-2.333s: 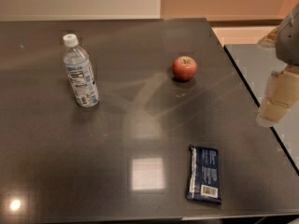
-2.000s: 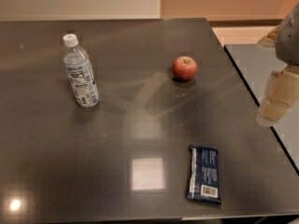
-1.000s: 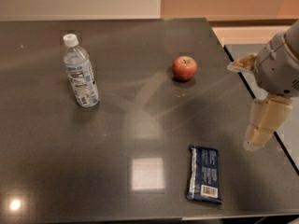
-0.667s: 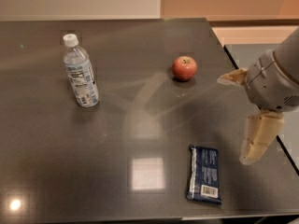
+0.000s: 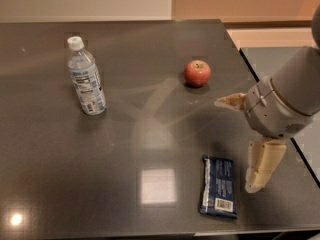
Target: Move rxbar blueberry near apple
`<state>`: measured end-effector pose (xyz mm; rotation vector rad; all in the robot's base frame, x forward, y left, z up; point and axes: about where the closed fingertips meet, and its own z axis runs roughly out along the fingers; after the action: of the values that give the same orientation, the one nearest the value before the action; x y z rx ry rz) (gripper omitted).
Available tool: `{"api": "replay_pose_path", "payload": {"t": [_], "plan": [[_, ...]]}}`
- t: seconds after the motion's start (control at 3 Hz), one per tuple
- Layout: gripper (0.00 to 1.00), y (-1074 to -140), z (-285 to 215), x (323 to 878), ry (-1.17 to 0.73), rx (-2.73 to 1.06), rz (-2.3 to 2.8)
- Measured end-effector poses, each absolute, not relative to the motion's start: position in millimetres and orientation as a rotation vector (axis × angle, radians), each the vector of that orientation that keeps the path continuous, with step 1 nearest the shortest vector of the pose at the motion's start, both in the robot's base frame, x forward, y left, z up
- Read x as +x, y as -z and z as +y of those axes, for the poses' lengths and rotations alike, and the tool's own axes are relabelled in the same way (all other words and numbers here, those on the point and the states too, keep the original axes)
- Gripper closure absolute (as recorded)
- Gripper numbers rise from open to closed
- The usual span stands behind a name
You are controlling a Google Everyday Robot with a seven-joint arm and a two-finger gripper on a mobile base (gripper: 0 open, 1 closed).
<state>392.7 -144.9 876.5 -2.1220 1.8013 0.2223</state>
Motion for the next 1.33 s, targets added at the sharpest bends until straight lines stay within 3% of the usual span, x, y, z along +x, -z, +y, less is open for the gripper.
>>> {"api": "replay_pose_path", "payload": {"t": [1.33], "plan": [[0.0,-805.3,-134.7,388.7,-0.271,-2.291,1.747]]}}
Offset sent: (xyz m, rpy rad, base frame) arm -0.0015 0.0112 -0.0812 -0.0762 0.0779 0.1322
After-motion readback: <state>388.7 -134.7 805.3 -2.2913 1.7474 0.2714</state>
